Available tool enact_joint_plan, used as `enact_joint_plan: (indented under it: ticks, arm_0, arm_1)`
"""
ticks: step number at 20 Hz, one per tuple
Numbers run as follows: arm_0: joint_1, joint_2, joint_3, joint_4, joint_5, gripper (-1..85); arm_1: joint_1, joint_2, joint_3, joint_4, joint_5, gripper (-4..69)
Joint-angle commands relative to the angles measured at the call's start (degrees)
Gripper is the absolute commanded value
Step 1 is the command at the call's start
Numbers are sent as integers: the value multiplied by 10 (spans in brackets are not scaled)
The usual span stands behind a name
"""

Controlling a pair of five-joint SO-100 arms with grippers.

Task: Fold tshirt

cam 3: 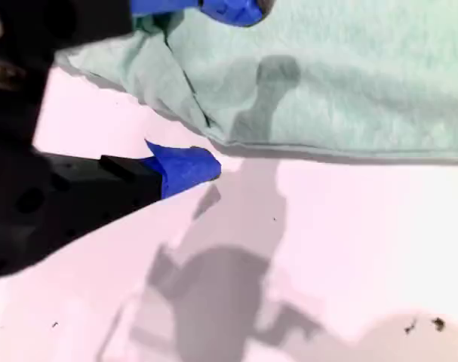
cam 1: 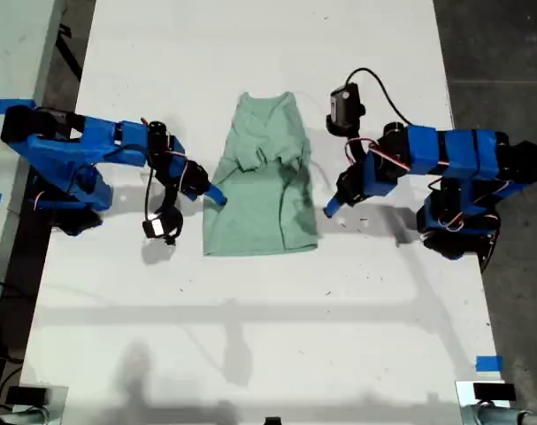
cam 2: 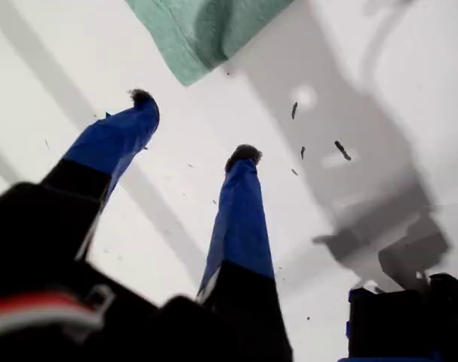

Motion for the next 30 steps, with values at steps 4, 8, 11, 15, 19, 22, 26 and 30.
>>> enact_joint_plan:
  ticks: [4, 8, 11, 15, 19, 22, 26, 30]
  arm_0:
    - [-4, -98, -40, -27, 4, 238]
    - [5, -166, -104, -12, 11, 104]
    - [15, -185, -138, 10, 7, 1]
    - [-15, -112, -108, 81, 6, 1]
    - [-20, -19, -91, 131, -4, 1]
    - [9, -37, -156, 133, -12, 1]
    - [38, -178, -337, 153, -9, 1]
    - [49, -418, -650, 243, 12, 4]
  arm_1:
    - [-12, 69, 36, -33, 18, 221]
    - [-11, 111, 90, -54, 25, 218]
    - [-10, 140, 120, -62, 29, 212]
    - [-9, 162, 142, -64, 32, 206]
    - [-10, 163, 149, -72, 32, 201]
    - [-10, 163, 151, -77, 31, 198]
    - [-12, 163, 151, -78, 34, 194]
    - [-17, 163, 154, -82, 41, 193]
